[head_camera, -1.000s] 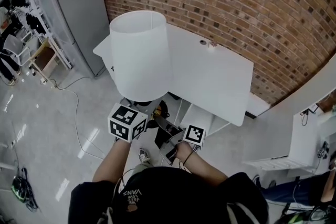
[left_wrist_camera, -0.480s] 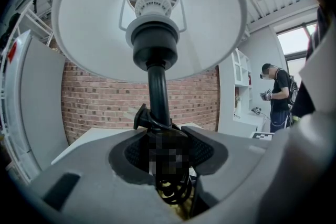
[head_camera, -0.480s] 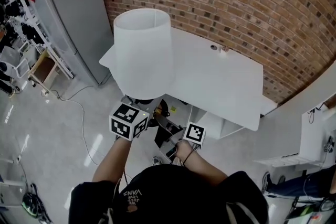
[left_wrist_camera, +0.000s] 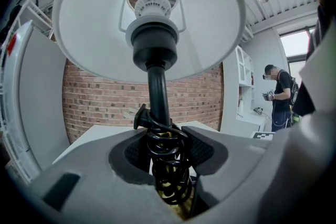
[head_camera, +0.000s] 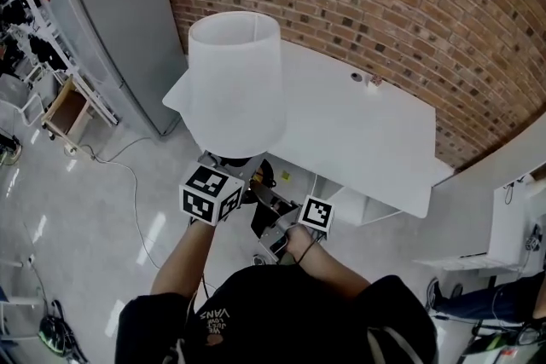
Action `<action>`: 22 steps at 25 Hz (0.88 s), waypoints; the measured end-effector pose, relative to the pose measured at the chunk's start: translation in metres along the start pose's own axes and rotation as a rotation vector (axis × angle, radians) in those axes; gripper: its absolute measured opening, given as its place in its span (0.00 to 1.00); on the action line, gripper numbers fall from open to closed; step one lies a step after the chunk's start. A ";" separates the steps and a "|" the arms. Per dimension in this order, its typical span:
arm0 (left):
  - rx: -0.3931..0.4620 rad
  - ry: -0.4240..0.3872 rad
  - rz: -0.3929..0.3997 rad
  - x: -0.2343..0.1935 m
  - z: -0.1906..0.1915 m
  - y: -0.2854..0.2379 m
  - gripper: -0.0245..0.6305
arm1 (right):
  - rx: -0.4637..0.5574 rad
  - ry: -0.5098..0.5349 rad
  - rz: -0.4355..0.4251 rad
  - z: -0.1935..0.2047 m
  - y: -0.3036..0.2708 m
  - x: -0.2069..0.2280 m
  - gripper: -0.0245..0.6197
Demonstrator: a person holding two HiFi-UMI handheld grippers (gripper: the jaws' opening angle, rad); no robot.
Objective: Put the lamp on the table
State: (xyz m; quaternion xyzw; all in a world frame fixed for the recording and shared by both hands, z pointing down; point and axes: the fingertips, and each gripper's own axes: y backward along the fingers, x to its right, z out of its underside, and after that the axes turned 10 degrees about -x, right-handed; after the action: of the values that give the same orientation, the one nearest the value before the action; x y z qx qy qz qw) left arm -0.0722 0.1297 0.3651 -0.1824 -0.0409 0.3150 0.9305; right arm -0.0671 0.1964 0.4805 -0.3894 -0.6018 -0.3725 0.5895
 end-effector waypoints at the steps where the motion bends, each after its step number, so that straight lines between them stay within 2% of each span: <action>1: -0.002 0.002 -0.003 -0.005 0.000 -0.004 0.29 | -0.002 -0.003 0.001 -0.004 -0.004 0.001 0.23; 9: -0.002 0.004 -0.034 -0.050 -0.014 -0.044 0.29 | -0.023 -0.014 -0.001 -0.055 -0.038 0.003 0.23; 22: 0.025 0.009 -0.053 -0.112 -0.071 -0.157 0.28 | -0.033 0.017 0.003 -0.195 -0.071 -0.009 0.23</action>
State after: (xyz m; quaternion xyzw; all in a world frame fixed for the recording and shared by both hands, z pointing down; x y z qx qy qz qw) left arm -0.0588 -0.0753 0.3611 -0.1707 -0.0376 0.2901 0.9409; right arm -0.0498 -0.0103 0.4779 -0.3966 -0.5900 -0.3849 0.5886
